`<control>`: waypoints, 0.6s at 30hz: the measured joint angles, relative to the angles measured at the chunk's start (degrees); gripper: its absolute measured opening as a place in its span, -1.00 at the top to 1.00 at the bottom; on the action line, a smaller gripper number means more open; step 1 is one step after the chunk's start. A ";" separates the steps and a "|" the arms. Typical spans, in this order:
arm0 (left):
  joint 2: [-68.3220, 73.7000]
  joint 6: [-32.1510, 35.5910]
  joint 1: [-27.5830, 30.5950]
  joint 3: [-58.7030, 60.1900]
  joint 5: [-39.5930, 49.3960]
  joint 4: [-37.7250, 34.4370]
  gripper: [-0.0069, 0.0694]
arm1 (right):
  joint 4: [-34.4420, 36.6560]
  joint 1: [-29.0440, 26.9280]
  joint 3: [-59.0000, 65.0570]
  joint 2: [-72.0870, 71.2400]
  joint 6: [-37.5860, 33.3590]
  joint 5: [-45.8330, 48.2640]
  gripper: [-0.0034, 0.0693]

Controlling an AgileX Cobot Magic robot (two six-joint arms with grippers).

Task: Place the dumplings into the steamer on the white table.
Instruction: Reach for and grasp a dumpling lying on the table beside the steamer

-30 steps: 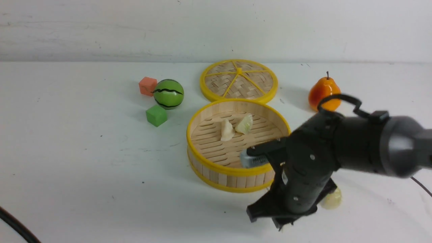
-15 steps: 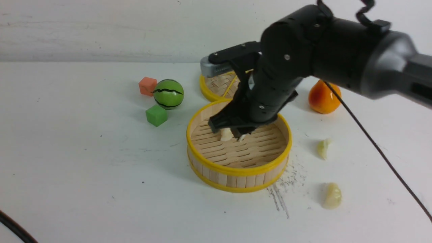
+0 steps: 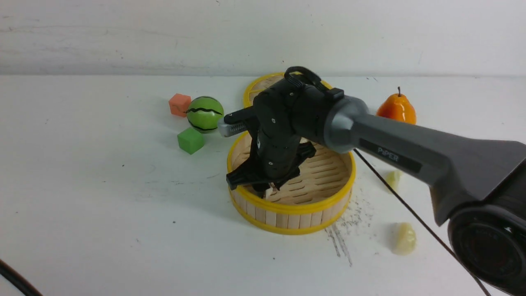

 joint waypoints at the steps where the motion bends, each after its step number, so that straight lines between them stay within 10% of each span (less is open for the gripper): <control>1: 0.00 0.00 0.00 0.00 0.00 0.00 0.85 | -0.40 0.00 -0.35 0.00 0.32 0.61 -0.12; 7: 0.00 0.00 0.00 0.00 0.00 0.23 0.85 | -1.32 0.00 -4.26 -4.48 -3.47 11.88 -0.47; 18: 0.00 0.00 0.00 0.00 -3.31 2.97 0.83 | 2.26 -5.91 11.67 -27.85 -10.32 14.34 -0.51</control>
